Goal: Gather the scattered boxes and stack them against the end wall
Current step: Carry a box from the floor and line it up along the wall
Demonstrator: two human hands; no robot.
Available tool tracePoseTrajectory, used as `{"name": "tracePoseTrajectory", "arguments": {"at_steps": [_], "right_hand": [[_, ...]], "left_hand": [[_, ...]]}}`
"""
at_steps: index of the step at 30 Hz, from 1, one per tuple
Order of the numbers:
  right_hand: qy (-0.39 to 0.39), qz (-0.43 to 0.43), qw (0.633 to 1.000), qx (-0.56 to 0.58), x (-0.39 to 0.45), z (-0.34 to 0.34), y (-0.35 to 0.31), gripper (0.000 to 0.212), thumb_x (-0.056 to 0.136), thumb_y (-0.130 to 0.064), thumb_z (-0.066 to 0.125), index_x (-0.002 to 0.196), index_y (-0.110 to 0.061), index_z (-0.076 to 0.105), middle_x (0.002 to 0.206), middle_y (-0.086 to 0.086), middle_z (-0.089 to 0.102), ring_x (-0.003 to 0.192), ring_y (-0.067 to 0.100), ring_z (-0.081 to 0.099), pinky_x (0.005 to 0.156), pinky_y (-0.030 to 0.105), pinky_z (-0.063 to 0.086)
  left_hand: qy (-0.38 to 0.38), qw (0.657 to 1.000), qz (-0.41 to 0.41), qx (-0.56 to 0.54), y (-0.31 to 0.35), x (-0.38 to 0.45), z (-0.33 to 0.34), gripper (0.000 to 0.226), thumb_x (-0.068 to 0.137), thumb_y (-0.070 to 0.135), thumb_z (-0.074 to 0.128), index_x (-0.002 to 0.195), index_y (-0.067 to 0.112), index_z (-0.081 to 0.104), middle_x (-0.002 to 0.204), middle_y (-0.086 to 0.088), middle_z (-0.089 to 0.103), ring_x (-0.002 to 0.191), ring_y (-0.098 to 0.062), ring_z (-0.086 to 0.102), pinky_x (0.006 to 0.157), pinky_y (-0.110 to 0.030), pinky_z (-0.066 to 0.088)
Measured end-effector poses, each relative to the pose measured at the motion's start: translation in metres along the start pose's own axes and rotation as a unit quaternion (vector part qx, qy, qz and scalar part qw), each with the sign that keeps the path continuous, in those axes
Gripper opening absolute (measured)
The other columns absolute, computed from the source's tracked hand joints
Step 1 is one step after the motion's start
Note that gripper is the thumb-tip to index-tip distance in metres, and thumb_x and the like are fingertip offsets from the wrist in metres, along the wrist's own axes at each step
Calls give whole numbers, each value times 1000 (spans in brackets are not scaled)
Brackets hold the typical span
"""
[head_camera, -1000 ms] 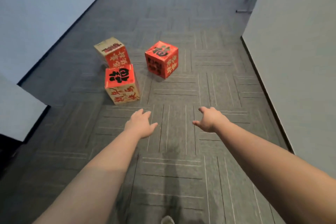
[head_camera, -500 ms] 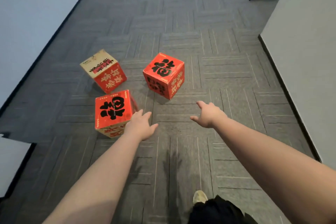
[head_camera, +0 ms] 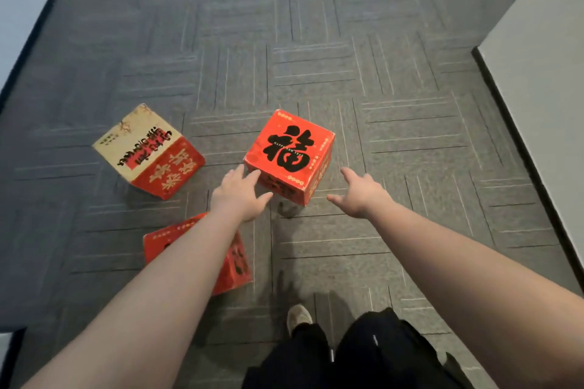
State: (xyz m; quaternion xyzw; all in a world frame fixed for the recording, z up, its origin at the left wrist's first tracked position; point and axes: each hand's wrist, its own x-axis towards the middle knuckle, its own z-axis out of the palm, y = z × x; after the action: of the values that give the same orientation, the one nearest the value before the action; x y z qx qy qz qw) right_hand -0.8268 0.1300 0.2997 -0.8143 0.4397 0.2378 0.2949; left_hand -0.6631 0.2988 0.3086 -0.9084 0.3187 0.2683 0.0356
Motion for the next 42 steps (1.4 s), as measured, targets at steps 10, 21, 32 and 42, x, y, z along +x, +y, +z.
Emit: {"name": "tracePoseTrajectory", "arguments": {"at_steps": [10, 21, 32, 42], "right_hand": [[-49, 63, 996, 48, 203, -11, -45, 81, 88, -62, 51, 150, -45, 2, 160, 15, 4, 142, 42, 24, 107, 54, 35], [-86, 155, 982, 70, 359, 57, -41, 83, 87, -63, 52, 149, -49, -1, 161, 14, -3, 143, 42, 18, 107, 53, 34], [-33, 217, 961, 167, 436, 151, -42, 101, 83, -53, 66, 148, -48, -10, 160, 8, -19, 147, 39, 6, 110, 51, 32], [10, 213, 940, 266, 459, 188, -35, 111, 74, -43, 80, 150, -48, -2, 160, 10, -15, 144, 37, 23, 111, 49, 35]], "left_hand": [[-27, 997, 42, 58, 11, 223, -9, 67, 92, 59, 40, 150, 34, 19, 160, -2, 10, 147, -22, 8, 113, -43, 23], [-74, 989, 82, 100, -10, 401, 80, 71, 89, 66, 36, 150, 41, 8, 161, 2, -1, 147, -25, 1, 116, -44, 19], [-92, 988, 76, 96, -49, 496, 163, 91, 80, 74, 44, 147, 45, -10, 159, 2, -16, 146, -33, -5, 114, -54, 21], [-98, 992, 67, 30, -54, 522, 178, 104, 72, 65, 66, 148, 45, -2, 157, -1, -19, 135, -38, 27, 102, -52, 39]]}}
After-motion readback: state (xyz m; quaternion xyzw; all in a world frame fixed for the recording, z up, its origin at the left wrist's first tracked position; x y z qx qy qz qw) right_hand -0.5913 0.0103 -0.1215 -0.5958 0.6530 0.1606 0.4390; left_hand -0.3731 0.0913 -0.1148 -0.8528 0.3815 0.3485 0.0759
